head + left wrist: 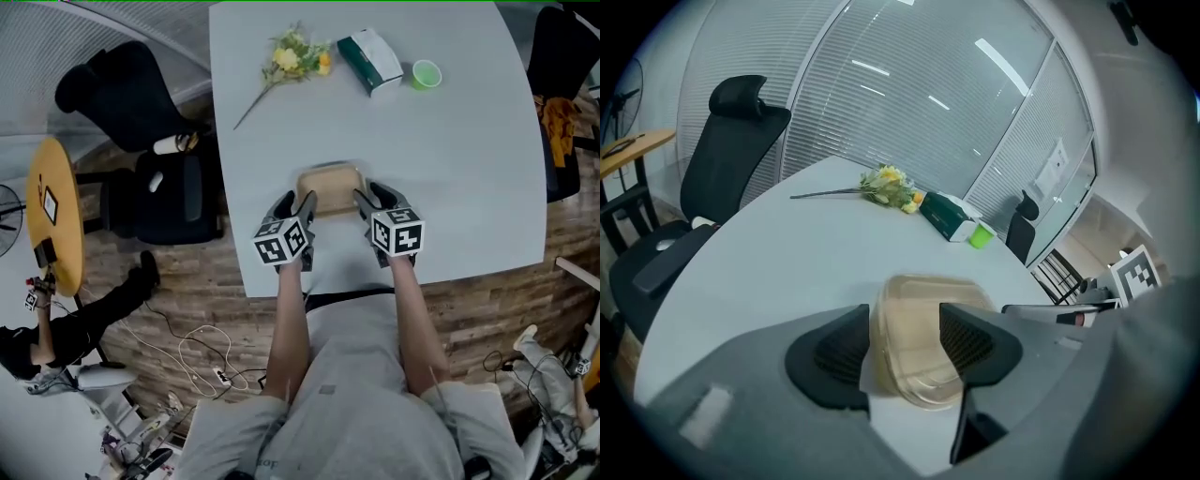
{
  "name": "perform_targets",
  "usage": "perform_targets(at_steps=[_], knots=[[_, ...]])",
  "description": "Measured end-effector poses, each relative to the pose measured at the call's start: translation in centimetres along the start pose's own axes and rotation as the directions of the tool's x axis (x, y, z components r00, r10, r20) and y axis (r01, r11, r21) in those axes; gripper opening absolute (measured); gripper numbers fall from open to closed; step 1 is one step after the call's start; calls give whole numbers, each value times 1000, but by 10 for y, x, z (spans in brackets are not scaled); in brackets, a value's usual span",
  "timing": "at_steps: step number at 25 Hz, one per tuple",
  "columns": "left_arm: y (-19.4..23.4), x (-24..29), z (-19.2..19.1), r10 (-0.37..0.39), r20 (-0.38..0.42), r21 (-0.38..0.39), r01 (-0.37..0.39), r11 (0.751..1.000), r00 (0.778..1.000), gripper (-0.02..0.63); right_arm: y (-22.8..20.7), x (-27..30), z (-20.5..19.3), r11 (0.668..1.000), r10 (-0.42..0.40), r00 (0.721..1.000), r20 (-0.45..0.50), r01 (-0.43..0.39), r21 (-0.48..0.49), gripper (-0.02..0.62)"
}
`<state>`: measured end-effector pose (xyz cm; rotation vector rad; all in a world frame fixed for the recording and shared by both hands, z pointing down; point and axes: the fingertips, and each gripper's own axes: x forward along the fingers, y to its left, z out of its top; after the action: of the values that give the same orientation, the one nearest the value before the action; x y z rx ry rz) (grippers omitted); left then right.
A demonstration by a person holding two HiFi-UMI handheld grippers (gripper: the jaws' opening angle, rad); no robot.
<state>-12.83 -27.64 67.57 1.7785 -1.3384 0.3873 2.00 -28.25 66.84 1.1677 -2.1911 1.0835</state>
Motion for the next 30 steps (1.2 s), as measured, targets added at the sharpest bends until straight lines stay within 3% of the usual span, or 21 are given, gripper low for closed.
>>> perform_targets(at_steps=[5,10,30], knots=[[-3,3,-9,-1,-34,2,1,1000,999,238,0,5,-7,999,-29,999,-26,28,-22,183],[-3,3,-9,16,-55,6,-16,1000,998,219,8,8,-5,979,-106,993,-52,95,-180,149],[-7,-5,-6,92,-45,57,-89,994,995,219,16,-3,0,968,-165,986,-6,160,-192,114]])
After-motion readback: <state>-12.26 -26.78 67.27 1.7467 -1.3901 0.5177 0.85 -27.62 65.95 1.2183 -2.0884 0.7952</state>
